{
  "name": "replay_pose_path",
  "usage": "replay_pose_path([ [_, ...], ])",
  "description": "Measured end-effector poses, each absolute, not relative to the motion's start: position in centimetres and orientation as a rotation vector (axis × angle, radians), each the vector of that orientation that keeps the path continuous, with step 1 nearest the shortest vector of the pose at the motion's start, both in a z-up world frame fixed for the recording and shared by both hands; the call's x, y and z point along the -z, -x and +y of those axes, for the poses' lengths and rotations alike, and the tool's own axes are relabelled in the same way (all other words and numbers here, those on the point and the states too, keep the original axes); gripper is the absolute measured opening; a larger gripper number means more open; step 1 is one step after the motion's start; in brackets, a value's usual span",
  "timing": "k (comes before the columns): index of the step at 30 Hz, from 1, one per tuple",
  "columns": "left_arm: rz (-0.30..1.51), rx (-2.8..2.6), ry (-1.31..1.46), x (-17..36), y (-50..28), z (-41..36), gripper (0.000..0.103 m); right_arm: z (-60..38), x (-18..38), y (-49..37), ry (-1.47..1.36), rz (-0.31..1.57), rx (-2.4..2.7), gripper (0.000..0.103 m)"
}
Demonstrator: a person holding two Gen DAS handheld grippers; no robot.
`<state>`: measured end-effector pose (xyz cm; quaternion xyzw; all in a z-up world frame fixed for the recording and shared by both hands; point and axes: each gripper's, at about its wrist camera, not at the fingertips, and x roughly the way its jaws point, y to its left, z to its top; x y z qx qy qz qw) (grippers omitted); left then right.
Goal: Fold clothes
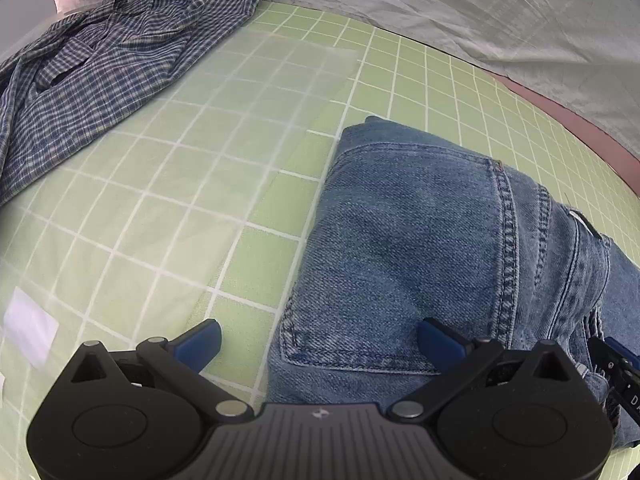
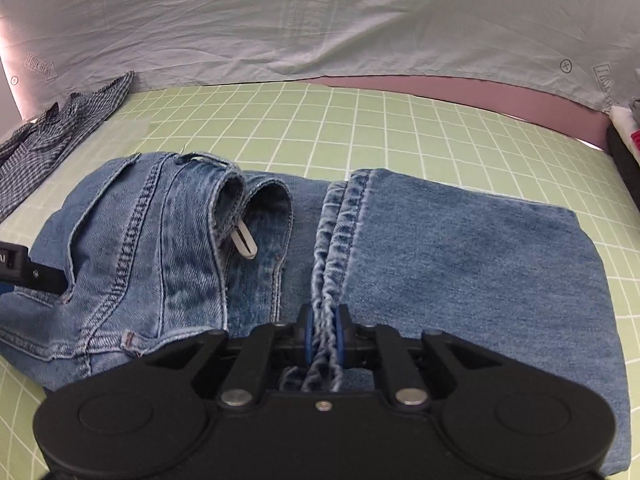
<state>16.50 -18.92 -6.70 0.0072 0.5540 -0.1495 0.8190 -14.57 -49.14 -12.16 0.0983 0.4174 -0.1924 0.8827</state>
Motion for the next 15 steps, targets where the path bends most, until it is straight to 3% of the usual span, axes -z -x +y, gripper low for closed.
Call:
replay_pose_path([
  [2, 1.183, 0.324, -0.010, 6.7, -16.6, -18.8, 0.103, -49.5, 12.0, 14.9, -0.210, 0.860, 0.434, 0.050],
  [3, 1.184, 0.328, -0.009, 6.7, -16.6, -18.8, 0.103, -49.7, 11.9, 15.1, -0.212, 0.856, 0.450, 0.058],
  [5, 1.186, 0.336, -0.004, 6.8, -16.7, -18.7, 0.103, -50.1, 11.7, 15.5, -0.217, 0.847, 0.483, 0.091],
  [11, 1.191, 0.348, 0.014, 6.9, -16.8, -18.4, 0.103, -51.3, 11.0, 16.5, -0.232, 0.818, 0.582, 0.102],
  [15, 1.190, 0.345, 0.017, 6.8, -16.8, -18.4, 0.103, -51.9, 11.1, 17.3, -0.240, 0.816, 0.641, 0.103],
])
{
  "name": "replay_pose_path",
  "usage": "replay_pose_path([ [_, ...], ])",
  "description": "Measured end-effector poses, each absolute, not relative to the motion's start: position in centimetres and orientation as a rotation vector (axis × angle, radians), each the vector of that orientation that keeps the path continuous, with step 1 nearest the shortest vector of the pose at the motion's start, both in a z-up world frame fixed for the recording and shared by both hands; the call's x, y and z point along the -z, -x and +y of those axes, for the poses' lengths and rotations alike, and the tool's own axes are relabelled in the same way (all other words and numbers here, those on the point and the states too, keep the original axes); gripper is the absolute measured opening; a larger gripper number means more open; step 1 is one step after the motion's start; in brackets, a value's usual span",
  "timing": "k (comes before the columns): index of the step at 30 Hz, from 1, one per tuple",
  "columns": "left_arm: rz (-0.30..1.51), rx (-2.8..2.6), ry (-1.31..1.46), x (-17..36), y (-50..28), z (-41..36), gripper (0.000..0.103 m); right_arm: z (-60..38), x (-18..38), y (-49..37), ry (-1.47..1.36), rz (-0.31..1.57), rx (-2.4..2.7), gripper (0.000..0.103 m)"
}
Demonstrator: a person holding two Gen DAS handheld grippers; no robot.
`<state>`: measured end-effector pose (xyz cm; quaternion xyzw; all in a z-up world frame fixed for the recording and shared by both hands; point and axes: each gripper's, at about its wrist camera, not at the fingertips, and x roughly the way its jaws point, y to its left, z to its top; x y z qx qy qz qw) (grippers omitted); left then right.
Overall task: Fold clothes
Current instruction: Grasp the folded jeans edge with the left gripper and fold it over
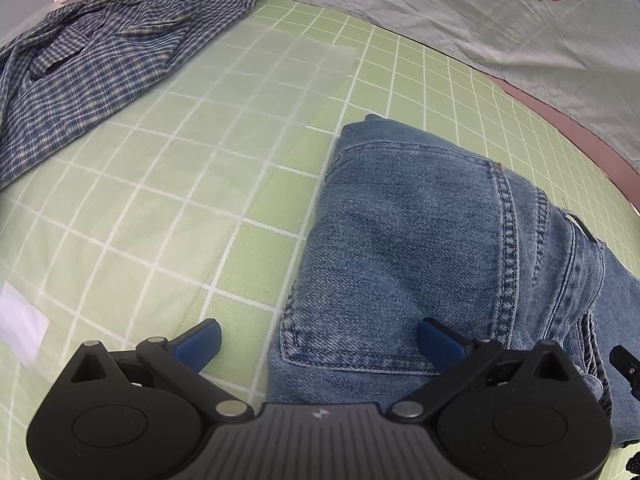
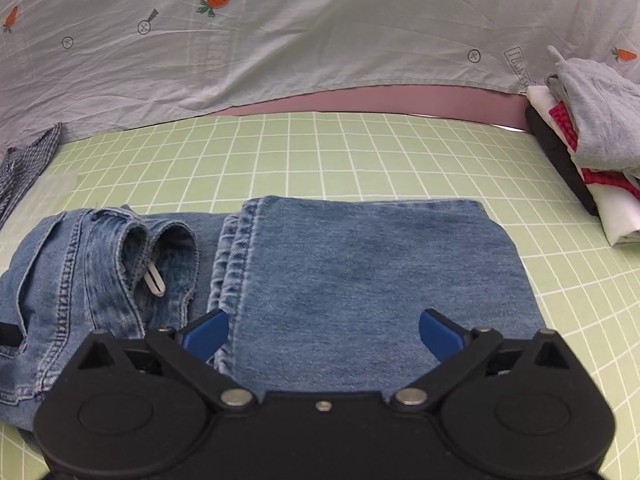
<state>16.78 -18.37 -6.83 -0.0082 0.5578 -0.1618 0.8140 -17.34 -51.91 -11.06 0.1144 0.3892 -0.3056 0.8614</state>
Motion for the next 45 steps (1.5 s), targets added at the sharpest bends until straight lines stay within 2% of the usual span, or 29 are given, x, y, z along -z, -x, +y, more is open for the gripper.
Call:
replay_pose_path([
  [9, 1.186, 0.325, 0.062, 6.6, -16.2, -18.1, 0.100, -53.6, 11.5, 19.5, -0.305, 0.842, 0.724, 0.103],
  [11, 1.177, 0.338, 0.081, 6.2, -15.9, -18.2, 0.091, -53.9, 11.4, 20.1, -0.330, 0.835, 0.730, 0.103],
  [13, 1.176, 0.357, 0.118, 5.8, -15.6, -18.2, 0.073, -54.0, 11.4, 20.5, -0.337, 0.830, 0.734, 0.103],
  [14, 1.175, 0.353, 0.126, 5.6, -15.5, -18.3, 0.072, -54.1, 11.3, 20.7, -0.341, 0.827, 0.732, 0.103],
  [17, 1.161, 0.357, 0.130, 5.0, -15.0, -18.7, 0.055, -54.5, 11.2, 21.4, -0.365, 0.811, 0.733, 0.103],
  [19, 1.140, 0.373, 0.130, 4.3, -14.6, -19.0, 0.034, -54.8, 11.2, 21.9, -0.375, 0.804, 0.735, 0.103],
  [22, 1.097, 0.390, 0.106, 2.7, -13.8, -19.9, 0.024, -55.2, 11.1, 22.7, -0.386, 0.796, 0.734, 0.103],
  [25, 1.059, 0.419, 0.135, 0.9, -13.1, -20.5, 0.021, -55.8, 11.1, 23.6, -0.406, 0.791, 0.736, 0.103],
  [34, 0.937, 0.613, 0.142, -4.9, -9.8, -26.9, 0.020, -58.3, 11.5, 26.4, -0.446, 0.778, 0.757, 0.103],
  [45, 1.071, 0.788, 0.172, -1.6, -8.3, -36.5, 0.019, -62.4, 12.8, 29.2, -0.503, 0.795, 0.794, 0.103],
])
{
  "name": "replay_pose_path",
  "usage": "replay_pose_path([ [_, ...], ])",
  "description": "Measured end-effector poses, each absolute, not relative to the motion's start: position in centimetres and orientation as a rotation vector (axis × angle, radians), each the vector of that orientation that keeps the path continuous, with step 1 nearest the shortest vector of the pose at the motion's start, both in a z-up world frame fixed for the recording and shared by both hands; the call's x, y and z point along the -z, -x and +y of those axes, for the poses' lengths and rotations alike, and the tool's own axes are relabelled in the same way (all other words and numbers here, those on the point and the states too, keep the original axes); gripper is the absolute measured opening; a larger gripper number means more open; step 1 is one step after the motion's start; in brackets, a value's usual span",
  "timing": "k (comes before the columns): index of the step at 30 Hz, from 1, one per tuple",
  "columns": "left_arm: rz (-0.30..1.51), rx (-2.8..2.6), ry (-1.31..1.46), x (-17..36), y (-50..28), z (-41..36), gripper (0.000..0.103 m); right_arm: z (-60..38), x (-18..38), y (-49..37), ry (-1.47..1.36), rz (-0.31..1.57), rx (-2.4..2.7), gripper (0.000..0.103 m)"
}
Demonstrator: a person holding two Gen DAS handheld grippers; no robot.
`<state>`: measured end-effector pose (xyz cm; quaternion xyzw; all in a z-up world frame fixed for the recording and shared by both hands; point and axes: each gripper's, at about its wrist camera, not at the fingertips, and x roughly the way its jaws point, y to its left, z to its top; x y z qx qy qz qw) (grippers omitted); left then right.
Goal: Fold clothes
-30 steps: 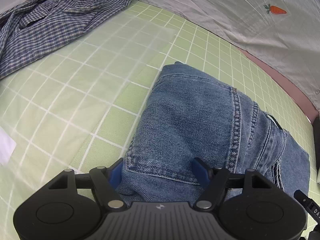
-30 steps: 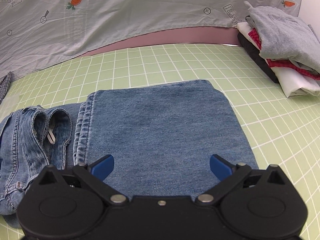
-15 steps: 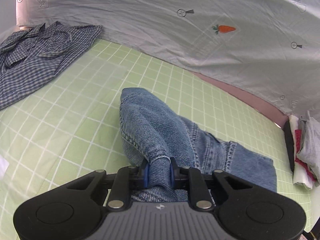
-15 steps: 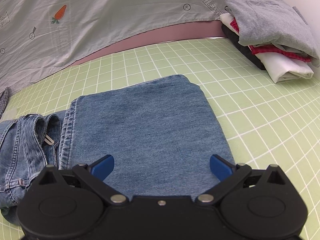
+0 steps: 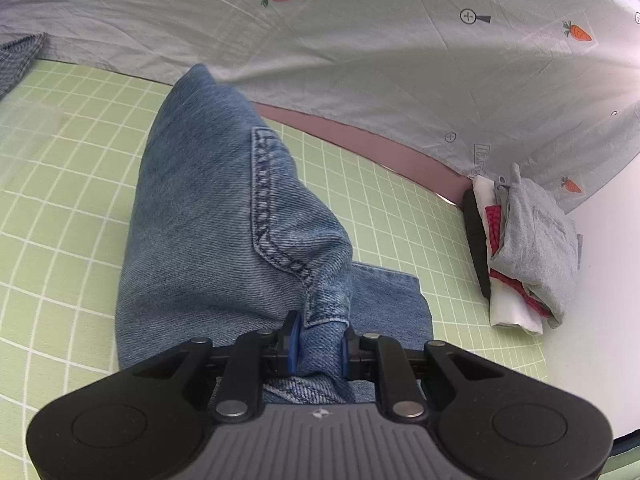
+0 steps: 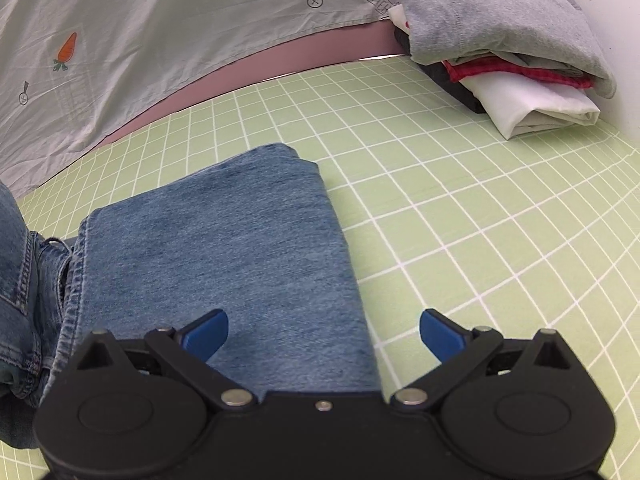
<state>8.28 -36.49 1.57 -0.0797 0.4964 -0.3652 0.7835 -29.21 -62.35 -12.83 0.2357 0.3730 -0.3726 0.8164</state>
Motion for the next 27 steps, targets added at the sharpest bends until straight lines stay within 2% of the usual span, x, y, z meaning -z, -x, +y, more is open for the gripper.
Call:
replay_pose_path([
  [7, 1.170, 0.870, 0.140, 1.4, -7.7, -42.0, 0.020, -64.6, 13.4, 29.9, -0.517, 0.816, 0.810, 0.103],
  [12, 1.308, 0.873, 0.143, 5.9, -7.8, -44.8, 0.025, -65.1, 13.7, 29.7, -0.516, 0.829, 0.802, 0.103],
  [17, 1.349, 0.882, 0.186, 6.1, -8.7, -44.8, 0.027, -65.0, 13.5, 29.6, -0.509, 0.830, 0.801, 0.103],
  [18, 1.351, 0.893, 0.192, 6.0, -8.8, -44.7, 0.029, -65.0, 13.5, 29.6, -0.509, 0.829, 0.804, 0.103],
  [20, 1.363, 0.932, 0.237, 5.4, -8.8, -44.4, 0.045, -64.9, 13.4, 29.5, -0.513, 0.827, 0.808, 0.103],
  [22, 1.344, 0.952, 0.267, 4.2, -8.7, -43.7, 0.074, -64.8, 13.1, 29.4, -0.518, 0.817, 0.806, 0.103],
  [23, 1.327, 0.954, 0.274, 3.6, -8.6, -43.4, 0.077, -64.7, 12.9, 29.3, -0.521, 0.812, 0.804, 0.103],
  [27, 1.262, 0.898, 0.287, 1.6, -8.9, -41.5, 0.078, -64.4, 11.9, 28.5, -0.535, 0.777, 0.771, 0.103],
])
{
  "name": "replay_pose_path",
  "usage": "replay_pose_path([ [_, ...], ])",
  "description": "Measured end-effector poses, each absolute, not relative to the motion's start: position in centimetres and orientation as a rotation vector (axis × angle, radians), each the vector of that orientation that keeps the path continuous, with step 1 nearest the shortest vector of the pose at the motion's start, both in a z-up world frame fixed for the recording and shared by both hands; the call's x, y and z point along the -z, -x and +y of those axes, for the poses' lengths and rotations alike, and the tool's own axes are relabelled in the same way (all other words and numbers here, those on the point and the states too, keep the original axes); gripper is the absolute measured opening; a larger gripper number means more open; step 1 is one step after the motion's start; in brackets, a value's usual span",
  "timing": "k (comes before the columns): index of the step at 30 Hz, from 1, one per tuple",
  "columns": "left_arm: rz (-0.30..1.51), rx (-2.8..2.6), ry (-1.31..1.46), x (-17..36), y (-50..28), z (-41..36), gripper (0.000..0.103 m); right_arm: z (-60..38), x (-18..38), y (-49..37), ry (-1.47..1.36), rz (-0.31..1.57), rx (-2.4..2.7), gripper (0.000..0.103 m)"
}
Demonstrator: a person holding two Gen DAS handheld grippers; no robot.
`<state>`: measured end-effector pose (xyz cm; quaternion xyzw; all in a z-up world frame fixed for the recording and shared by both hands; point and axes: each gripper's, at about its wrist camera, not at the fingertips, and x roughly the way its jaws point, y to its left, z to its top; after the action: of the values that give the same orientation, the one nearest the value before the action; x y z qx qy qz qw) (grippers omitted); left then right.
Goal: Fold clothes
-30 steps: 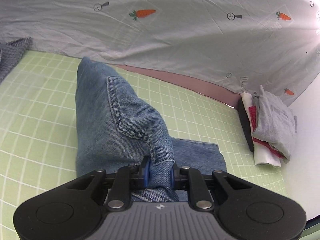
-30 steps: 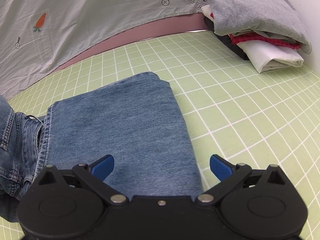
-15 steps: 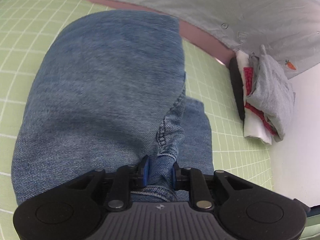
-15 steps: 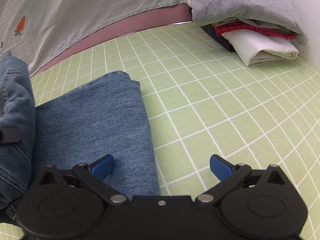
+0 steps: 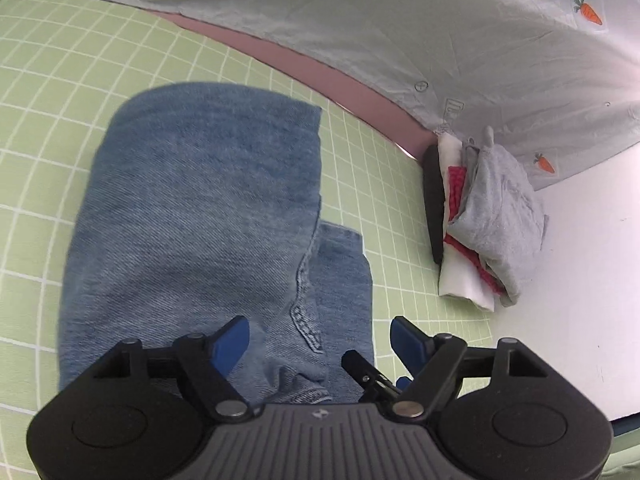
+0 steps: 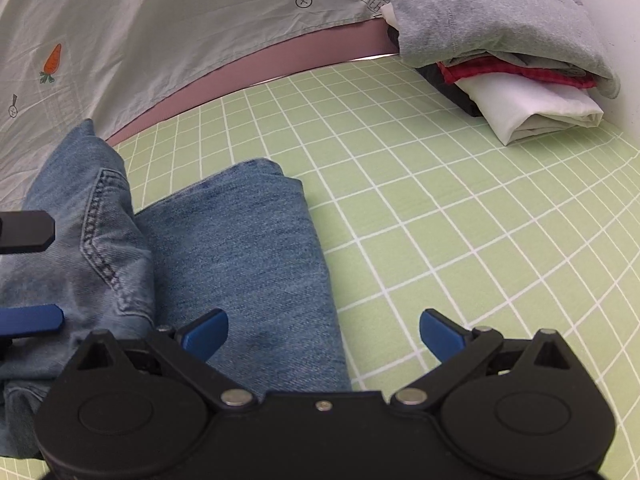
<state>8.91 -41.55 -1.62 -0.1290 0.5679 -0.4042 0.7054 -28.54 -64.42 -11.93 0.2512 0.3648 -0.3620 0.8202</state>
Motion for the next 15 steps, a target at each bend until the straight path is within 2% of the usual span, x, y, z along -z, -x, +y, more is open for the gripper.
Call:
replay_pose_path([
  [7, 1.231, 0.676, 0.386, 1.9, -11.6, -35.1, 0.078, -65.1, 10.6, 25.3, -0.669, 0.688, 0.584, 0.103],
  [15, 1.289, 0.513, 0.406, 4.8, -13.1, -31.1, 0.078, -66.3, 13.4, 20.9, -0.932, 0.688, 0.339, 0.099],
])
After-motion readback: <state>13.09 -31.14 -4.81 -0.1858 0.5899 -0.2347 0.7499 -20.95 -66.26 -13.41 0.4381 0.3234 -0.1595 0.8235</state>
